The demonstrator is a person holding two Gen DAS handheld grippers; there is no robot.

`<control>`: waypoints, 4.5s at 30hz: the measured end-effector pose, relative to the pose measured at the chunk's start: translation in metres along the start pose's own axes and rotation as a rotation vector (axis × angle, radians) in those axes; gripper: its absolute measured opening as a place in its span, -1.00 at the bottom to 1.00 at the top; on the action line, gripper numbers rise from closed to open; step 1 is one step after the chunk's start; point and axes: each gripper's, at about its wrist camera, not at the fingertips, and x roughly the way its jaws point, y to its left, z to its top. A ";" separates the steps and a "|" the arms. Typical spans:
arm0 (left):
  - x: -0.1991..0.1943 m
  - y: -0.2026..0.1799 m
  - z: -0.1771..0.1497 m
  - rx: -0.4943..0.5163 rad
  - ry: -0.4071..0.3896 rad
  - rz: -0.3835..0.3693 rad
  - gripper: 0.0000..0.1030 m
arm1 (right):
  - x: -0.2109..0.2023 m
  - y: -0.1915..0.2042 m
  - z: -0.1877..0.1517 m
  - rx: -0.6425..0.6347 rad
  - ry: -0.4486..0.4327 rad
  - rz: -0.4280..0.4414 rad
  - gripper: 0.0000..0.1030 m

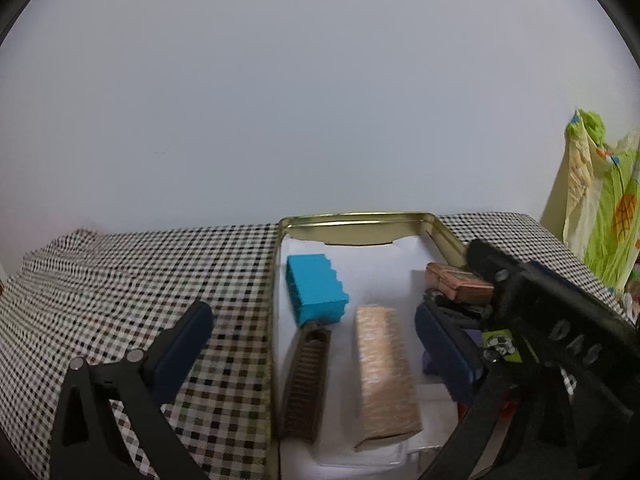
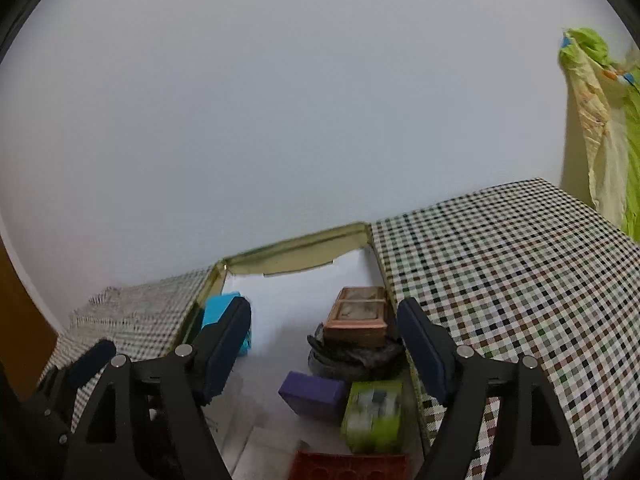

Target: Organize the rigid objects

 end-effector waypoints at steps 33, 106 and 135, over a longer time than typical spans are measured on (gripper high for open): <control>-0.040 0.048 -0.023 -0.030 -0.216 0.127 0.99 | -0.082 0.028 -0.031 -0.181 -0.438 -0.248 0.69; -0.055 0.039 -0.031 0.012 -0.223 0.134 0.99 | -0.121 0.040 -0.059 -0.196 -0.446 -0.206 0.91; -0.053 0.042 -0.030 0.018 -0.207 0.122 0.99 | -0.124 0.037 -0.059 -0.201 -0.442 -0.195 0.91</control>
